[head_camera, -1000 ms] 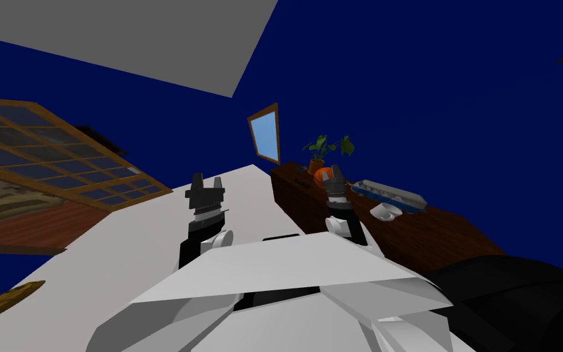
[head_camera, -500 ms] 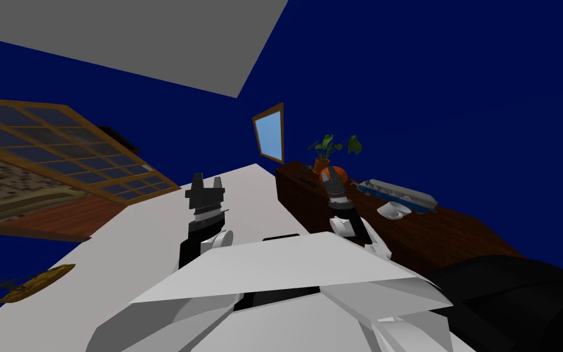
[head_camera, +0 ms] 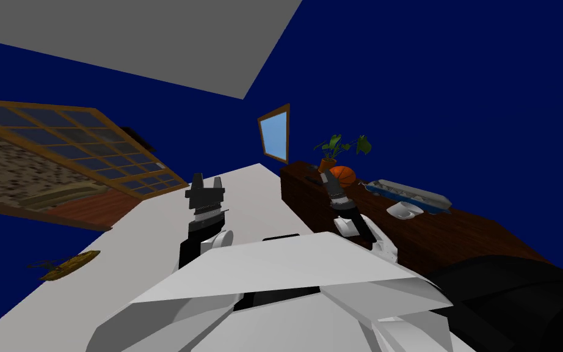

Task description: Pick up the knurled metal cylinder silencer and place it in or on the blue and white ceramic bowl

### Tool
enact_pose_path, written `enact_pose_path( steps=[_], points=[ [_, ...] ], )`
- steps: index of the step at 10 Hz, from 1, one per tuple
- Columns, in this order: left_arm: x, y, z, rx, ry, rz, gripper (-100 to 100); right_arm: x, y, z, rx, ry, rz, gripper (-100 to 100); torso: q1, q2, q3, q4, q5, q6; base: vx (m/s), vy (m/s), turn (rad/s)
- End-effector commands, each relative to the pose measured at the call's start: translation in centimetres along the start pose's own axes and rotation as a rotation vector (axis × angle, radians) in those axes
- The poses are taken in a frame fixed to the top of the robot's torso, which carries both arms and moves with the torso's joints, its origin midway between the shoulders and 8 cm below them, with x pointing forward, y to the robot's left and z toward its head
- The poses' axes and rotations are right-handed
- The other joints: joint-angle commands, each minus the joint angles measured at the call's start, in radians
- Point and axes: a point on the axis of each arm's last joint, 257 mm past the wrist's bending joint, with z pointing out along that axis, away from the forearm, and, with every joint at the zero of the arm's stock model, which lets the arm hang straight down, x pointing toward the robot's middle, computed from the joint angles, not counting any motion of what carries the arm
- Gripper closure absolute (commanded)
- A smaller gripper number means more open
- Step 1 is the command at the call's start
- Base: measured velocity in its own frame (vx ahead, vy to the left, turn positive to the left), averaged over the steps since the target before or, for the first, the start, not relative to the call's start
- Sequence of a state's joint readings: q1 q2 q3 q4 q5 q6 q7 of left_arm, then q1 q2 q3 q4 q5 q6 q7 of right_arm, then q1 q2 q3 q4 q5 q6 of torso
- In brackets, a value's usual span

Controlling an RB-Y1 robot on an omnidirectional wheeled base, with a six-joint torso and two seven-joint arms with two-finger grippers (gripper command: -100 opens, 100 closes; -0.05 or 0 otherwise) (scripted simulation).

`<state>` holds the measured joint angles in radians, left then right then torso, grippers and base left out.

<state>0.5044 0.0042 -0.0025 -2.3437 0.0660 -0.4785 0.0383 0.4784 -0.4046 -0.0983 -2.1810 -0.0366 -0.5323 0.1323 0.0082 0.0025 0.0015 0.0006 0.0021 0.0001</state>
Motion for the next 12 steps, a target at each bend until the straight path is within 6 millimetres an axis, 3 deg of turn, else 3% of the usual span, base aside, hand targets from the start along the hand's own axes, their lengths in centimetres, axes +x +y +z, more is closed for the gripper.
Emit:
enact_pose_path(
  steps=[1,6,12],
  points=[
    [0.0,0.0,0.0,0.0,0.0,0.0,0,0.4,-0.8,-0.4,0.001,0.048,-0.047,-100,0.0,0.0,0.0,0.0,0.0,0.0,-0.028,0.179,0.126],
    [0.0,0.0,0.0,0.0,0.0,0.0,0,1.6,-2.6,-1.3,0.004,0.174,-0.141,-100,0.0,-0.001,-0.001,0.0,0.0,0.0,-0.012,0.127,0.081],
    [0.0,0.0,0.0,0.0,0.0,0.0,0,3.0,-6.7,-4.0,0.037,0.36,-0.258,-100,-0.003,-0.003,-0.002,-0.001,-0.001,0.0,0.024,0.097,0.102]
  ],
)
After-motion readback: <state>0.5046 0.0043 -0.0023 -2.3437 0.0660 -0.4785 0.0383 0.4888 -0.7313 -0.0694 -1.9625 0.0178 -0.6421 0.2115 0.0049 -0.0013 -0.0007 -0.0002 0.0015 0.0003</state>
